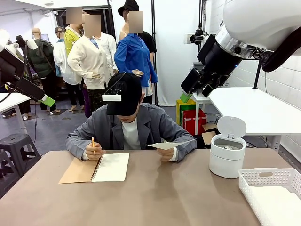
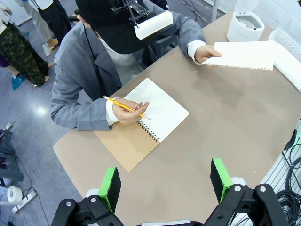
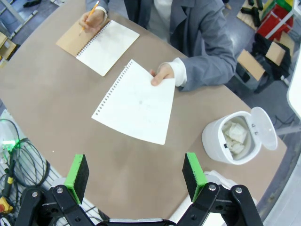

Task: Sort the paper based on its condition.
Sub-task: If a person hands you a paper, place it in the Organizing basket , and if it's crumpled, put it in the Trash can.

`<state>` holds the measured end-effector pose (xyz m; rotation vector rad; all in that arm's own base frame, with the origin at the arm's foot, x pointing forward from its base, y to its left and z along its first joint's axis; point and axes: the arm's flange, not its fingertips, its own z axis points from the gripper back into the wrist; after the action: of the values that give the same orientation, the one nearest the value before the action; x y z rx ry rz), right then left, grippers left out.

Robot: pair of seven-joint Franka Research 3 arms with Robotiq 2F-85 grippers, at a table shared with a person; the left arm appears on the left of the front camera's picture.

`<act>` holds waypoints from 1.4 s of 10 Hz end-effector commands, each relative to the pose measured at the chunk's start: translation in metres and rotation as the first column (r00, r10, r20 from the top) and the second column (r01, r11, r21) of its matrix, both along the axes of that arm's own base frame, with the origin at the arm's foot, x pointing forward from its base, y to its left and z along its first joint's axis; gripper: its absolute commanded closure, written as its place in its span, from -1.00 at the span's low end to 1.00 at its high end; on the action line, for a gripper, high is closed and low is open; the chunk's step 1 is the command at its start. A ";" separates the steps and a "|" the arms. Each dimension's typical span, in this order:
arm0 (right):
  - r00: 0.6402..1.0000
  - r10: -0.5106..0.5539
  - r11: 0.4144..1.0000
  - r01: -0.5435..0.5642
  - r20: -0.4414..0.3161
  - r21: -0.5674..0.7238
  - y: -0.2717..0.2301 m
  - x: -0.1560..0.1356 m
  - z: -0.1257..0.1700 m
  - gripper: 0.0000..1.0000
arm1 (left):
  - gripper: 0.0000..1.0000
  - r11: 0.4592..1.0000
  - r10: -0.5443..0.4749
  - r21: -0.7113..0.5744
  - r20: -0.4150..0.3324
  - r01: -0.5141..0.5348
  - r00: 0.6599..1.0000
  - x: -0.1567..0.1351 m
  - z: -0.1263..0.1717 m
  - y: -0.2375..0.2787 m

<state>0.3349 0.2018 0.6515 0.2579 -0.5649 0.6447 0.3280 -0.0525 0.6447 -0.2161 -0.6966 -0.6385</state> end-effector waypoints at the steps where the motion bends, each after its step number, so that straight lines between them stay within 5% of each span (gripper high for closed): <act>1: 1.000 -0.001 1.000 0.001 0.001 0.001 0.000 0.000 0.000 -1.00 | -1.00 1.000 -0.002 0.002 0.000 0.002 1.000 0.000 -0.001 0.000; 14: 1.000 -0.001 1.000 0.001 0.001 0.001 0.000 0.000 0.000 -1.00 | -1.00 1.000 -0.002 0.002 0.000 0.002 1.000 0.000 -0.001 0.000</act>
<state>0.3349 0.2018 0.6515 0.2579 -0.5649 0.6447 0.3280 -0.0525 0.6447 -0.2161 -0.6966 -0.6385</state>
